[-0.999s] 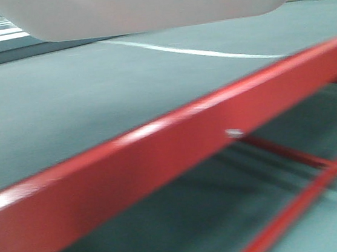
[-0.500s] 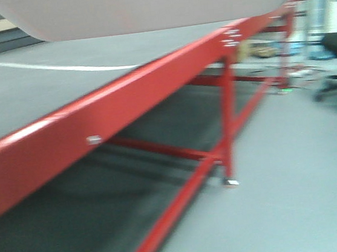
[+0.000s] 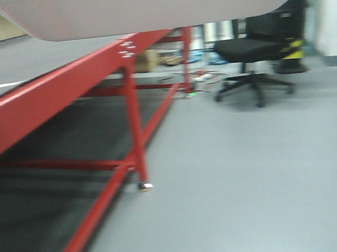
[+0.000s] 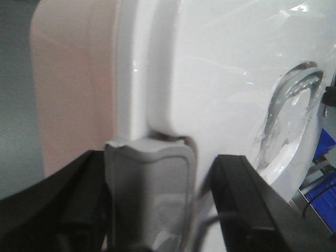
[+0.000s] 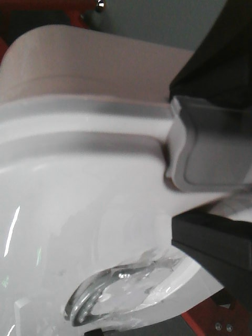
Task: Grab white bin and place on right shelf
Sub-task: 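Drive past the red table carrying the bin in both grippers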
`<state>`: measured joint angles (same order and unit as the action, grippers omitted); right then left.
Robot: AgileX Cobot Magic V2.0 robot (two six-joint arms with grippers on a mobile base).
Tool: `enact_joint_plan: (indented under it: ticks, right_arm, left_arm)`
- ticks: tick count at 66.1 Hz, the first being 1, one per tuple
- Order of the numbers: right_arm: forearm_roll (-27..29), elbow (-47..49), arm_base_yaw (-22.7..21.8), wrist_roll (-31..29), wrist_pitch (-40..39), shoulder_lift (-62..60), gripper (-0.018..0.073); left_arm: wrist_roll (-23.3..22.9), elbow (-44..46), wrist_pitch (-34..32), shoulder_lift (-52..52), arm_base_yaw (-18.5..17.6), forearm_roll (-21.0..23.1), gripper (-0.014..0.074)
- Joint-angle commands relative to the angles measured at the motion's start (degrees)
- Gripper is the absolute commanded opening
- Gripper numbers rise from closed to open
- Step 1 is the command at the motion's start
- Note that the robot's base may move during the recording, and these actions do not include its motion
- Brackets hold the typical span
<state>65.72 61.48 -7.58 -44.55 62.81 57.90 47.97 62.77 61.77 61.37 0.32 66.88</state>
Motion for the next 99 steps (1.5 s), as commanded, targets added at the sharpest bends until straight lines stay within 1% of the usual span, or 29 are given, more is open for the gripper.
enact_joint_plan:
  ticks: [1, 99]
  right_arm:
    - [11.68, 2.15, 1.31, -0.52, 9.8, -1.39, 0.0449]
    - [11.68, 2.15, 1.31, -0.52, 9.84, -1.51, 0.0449]
  left_arm:
    - [0.4, 2.02, 5.72, -1.26, -1.76, 13.1, 0.0262]
    - [0.4, 2.02, 5.72, -1.26, -1.76, 13.1, 0.0262]
